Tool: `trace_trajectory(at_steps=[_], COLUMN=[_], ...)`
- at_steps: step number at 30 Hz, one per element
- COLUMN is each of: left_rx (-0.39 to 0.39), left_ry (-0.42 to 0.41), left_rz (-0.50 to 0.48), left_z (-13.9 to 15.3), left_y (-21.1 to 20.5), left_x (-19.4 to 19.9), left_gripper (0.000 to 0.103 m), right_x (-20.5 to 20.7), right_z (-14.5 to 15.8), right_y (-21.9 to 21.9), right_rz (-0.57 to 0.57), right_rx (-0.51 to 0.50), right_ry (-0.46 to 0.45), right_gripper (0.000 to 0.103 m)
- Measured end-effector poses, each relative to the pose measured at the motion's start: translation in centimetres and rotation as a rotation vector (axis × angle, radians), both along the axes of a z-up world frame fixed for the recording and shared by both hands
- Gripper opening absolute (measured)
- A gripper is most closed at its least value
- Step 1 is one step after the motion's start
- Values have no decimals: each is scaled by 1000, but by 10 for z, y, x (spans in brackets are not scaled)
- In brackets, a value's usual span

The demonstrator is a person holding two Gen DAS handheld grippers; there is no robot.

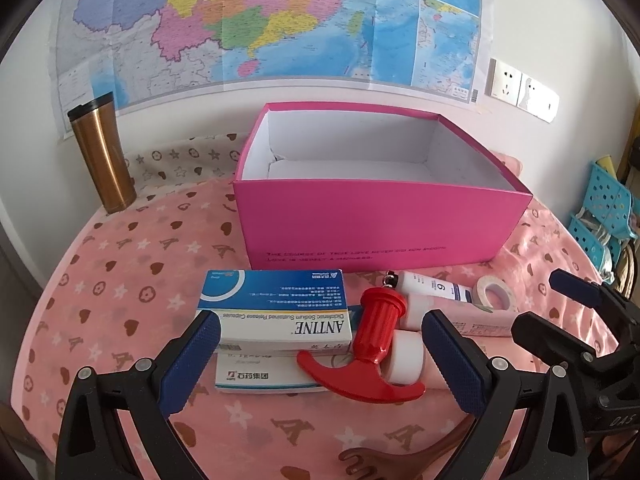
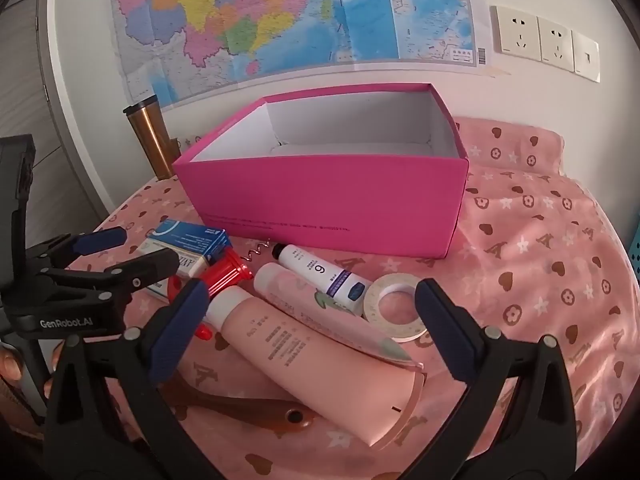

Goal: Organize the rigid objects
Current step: 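Lower the left gripper onto the brown wooden comb and close on it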

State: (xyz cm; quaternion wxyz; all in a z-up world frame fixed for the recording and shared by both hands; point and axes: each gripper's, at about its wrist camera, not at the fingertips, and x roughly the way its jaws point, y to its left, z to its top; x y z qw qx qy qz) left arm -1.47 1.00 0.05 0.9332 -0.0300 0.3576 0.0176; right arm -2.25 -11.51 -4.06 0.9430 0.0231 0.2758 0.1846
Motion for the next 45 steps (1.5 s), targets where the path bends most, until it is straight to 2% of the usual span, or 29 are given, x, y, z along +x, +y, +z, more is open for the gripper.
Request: trace_trajectory(at_steps=[6, 12, 16, 19, 21, 24, 30, 34, 38, 45], left_rx=[-6, -17, -22, -25, -27, -47, -107, -131, -129, -141], left_ry=[2, 13, 22, 30, 34, 49, 104, 148, 189, 240], left_rz=[6, 20, 8, -11, -35, -97, -264, -343, -369, -382], left_z=[-2, -6, -11, -14, -16, -20, -29, -36, -43, -50], left_y=[6, 17, 20, 19, 18, 15, 4, -4, -10, -11], left_x=[0, 0, -1, -4, -7, -13, -30, -41, -48, -60], left_gripper=[102, 102, 102, 102, 102, 101, 101, 101, 97, 89], right_x=[1, -2, -1, 2, 1, -3, -23, -36, -40, -31], right_z=[0, -1, 1, -2, -3, -7, -25, -40, -53, -61], right_y=[3, 8, 14, 17, 19, 11, -19, -26, -25, -17], right_rz=[16, 52, 84, 124, 133, 139, 102, 103, 131, 139], right_rx=[8, 16, -3, 18, 7, 13, 34, 45, 81, 122], right_ry=[-1, 8, 15, 28, 27, 75, 156, 195, 231, 249], right_gripper=[103, 96, 86, 77, 75, 75, 74, 68, 57, 57])
